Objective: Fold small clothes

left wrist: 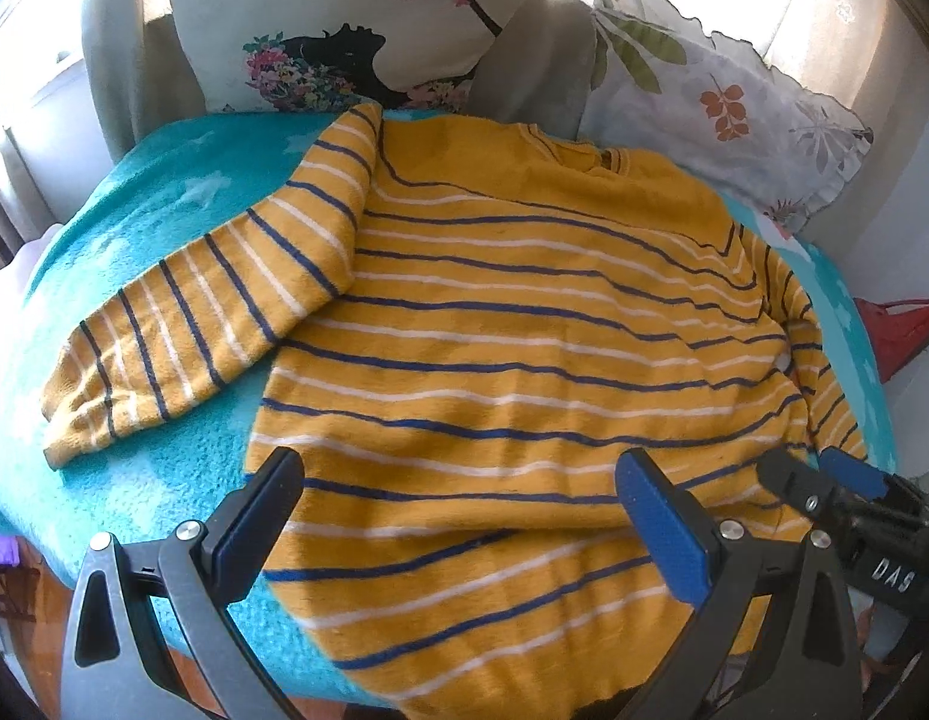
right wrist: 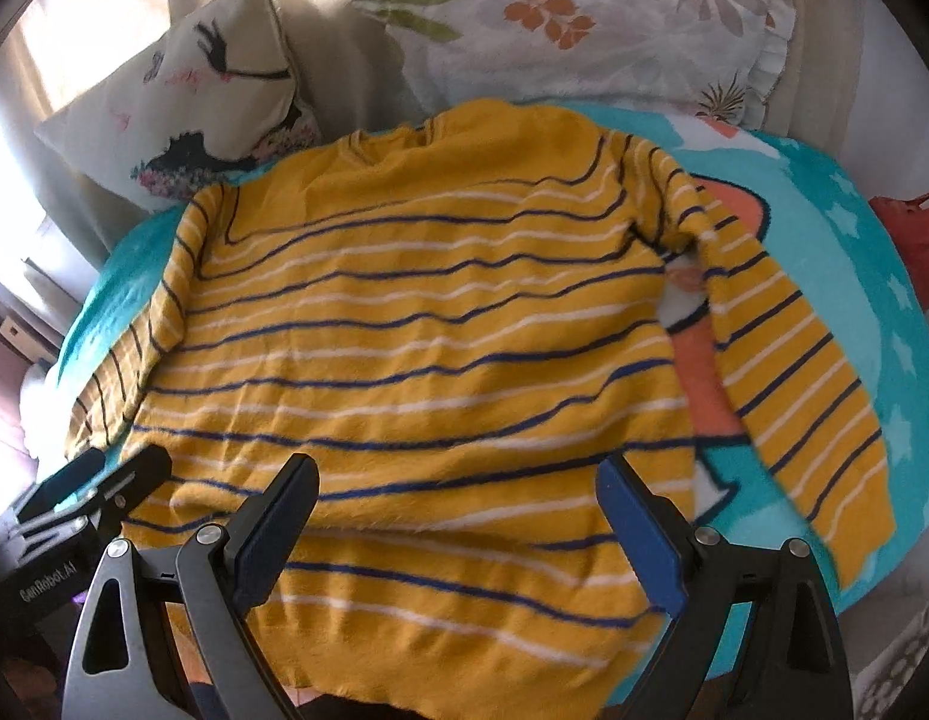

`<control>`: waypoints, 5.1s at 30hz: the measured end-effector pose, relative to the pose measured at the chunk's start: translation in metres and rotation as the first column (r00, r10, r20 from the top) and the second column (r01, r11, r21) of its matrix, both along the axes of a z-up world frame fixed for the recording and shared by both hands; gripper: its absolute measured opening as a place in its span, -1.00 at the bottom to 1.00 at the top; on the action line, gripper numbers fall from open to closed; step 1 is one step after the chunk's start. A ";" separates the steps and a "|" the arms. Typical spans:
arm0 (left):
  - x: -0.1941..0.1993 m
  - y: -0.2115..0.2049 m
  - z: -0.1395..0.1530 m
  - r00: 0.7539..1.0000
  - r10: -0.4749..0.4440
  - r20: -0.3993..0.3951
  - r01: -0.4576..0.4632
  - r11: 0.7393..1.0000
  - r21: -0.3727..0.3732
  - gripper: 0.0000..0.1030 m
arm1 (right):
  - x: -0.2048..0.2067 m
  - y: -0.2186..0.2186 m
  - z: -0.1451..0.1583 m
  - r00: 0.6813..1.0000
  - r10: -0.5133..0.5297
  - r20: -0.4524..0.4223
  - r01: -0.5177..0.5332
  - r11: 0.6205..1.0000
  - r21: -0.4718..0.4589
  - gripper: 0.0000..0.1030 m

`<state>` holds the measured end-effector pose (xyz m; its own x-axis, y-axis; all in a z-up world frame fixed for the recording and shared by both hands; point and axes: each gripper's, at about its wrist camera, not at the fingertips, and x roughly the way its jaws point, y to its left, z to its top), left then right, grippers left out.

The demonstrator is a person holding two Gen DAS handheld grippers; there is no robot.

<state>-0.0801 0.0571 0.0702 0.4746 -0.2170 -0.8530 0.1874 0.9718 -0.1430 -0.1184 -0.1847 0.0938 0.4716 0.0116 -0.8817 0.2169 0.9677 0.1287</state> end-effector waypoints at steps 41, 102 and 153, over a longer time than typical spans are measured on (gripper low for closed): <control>0.026 0.026 -0.028 0.992 -0.092 -0.085 0.092 0.996 -0.005 1.00 | 0.006 0.046 -0.042 0.987 -0.071 -0.142 0.077 0.996 0.039 0.86; 0.002 -0.062 -0.003 0.989 0.142 -0.052 -0.141 0.990 0.021 1.00 | -0.116 -0.375 -0.012 0.865 -0.499 0.050 0.441 0.805 0.398 0.07; -0.016 0.289 0.014 0.754 0.653 0.069 -0.652 0.757 -0.040 1.00 | 0.195 0.035 0.020 0.978 0.201 0.058 -0.209 0.935 0.288 -0.81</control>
<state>-0.0958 0.3465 0.0847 0.5665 0.1582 -0.8087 -0.4809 0.8604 -0.1685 0.0762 -0.1493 0.1141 0.4559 0.3646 -0.8119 0.0102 0.9101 0.4144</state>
